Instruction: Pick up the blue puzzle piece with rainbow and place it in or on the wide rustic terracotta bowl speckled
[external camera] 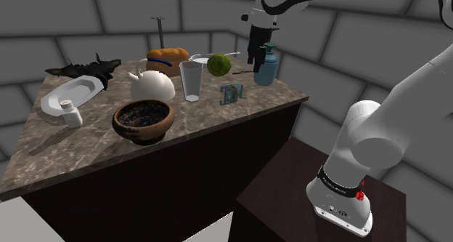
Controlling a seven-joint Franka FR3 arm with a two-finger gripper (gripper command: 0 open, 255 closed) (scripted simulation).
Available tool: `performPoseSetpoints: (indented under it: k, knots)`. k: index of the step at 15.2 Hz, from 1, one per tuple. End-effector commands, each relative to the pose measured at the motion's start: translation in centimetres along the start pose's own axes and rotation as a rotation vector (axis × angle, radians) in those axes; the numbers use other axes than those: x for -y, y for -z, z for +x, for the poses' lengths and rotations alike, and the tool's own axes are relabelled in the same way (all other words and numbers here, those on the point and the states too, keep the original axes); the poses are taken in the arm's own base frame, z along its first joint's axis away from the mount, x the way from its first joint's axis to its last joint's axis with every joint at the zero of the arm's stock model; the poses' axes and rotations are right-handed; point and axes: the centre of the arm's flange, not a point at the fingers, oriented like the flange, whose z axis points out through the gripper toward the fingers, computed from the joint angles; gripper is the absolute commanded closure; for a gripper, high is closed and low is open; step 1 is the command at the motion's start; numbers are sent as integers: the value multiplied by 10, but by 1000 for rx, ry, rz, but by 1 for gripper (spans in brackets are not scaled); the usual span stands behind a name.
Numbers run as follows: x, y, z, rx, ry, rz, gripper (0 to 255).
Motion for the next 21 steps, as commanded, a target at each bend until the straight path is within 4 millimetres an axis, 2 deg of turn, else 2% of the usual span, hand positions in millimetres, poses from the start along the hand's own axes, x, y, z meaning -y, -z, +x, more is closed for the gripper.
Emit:
performPoseSetpoints:
  k: [1,6,14,21]
  knots:
    - [-15,-21,11,5,123,24,0]
    - [-45,-73,50,16,409,87,0]
    - [-42,-115,51,17,421,89,0]
    - [-42,-115,51,17,421,89,0]
